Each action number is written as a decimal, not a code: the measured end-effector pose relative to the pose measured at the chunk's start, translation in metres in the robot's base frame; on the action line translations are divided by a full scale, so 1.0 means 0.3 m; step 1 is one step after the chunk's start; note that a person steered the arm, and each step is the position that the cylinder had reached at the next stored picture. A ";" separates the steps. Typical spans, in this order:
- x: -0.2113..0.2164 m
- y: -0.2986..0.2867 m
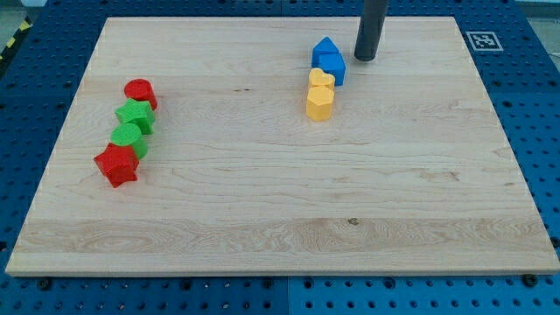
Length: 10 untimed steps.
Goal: Place the blue triangle diagonal to the blue cube
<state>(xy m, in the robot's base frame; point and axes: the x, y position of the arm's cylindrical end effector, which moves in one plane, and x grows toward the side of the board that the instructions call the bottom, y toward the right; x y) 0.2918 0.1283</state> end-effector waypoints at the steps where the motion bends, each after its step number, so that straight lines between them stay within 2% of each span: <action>1: 0.001 0.000; 8: 0.008 -0.533; 10: 0.060 -0.584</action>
<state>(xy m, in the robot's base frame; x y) 0.3099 -0.0468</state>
